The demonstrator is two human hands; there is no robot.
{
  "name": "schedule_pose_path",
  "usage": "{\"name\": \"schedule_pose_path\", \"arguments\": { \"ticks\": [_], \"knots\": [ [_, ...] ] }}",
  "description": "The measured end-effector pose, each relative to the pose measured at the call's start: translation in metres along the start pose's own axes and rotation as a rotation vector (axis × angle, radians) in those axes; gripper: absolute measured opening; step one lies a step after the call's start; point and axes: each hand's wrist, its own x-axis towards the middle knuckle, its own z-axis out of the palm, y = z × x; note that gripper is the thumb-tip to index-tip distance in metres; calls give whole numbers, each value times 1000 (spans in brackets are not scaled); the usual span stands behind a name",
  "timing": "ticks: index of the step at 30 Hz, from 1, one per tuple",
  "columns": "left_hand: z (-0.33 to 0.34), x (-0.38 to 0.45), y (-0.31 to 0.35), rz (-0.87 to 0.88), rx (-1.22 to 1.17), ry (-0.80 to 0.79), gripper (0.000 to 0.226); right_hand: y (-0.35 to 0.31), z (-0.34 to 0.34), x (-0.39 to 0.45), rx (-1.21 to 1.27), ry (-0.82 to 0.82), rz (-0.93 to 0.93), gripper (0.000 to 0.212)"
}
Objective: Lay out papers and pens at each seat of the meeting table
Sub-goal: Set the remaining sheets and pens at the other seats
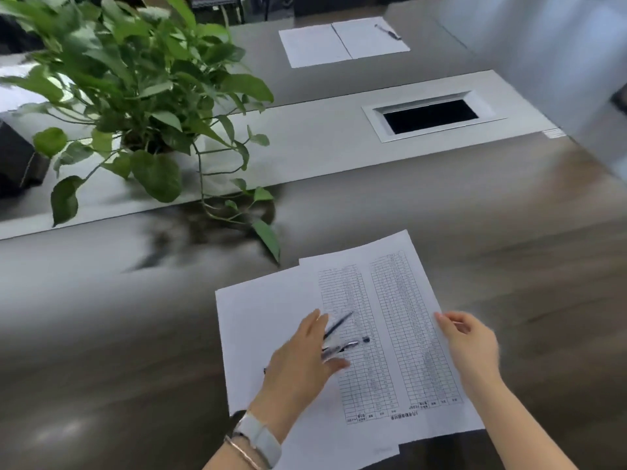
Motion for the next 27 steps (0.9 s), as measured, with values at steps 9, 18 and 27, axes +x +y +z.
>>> {"name": "schedule_pose_path", "arguments": {
  "ticks": [9,18,27],
  "knots": [
    [47,99,108,199,334,-204,90,14,-93,118,-55,190,13,21],
    [87,171,204,276,413,-201,93,42,-111,166,-613,359,-270,38],
    [106,192,245,290,416,-157,94,71,-124,181,-756,111,-175,64]
  ]
}}
